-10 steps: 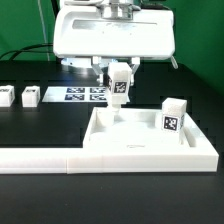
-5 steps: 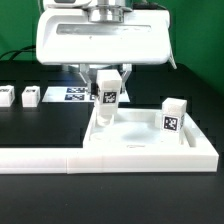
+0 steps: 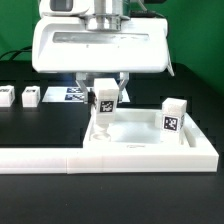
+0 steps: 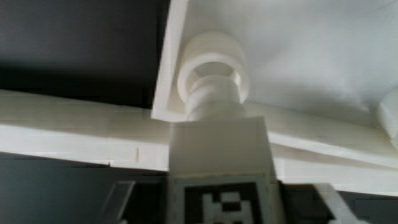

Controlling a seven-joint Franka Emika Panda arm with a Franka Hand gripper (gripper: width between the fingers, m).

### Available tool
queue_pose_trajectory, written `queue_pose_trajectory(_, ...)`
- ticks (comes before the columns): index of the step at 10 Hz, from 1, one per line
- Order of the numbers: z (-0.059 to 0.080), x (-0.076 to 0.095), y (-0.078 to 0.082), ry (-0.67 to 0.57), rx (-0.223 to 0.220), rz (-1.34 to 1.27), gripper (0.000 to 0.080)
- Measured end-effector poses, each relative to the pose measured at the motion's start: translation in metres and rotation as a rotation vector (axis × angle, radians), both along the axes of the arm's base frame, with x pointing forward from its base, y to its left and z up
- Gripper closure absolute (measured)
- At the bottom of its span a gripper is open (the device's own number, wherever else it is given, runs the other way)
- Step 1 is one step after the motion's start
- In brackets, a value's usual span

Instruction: Assemble square table

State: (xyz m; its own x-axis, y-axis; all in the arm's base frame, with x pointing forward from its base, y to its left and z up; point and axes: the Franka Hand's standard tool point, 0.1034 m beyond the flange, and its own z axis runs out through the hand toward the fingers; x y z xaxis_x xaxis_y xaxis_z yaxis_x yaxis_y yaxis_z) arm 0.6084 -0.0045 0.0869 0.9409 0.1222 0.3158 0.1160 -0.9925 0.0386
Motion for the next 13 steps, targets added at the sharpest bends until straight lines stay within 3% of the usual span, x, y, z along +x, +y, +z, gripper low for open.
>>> queue_pose_trajectory(3,-0.004,-0.001,-0.008,-0.06,-0.026,0.008,0.0511)
queue_pose_trajectory(13,-0.016,-0.003,0.005,-0.076,-0.029,0.026,0.0511)
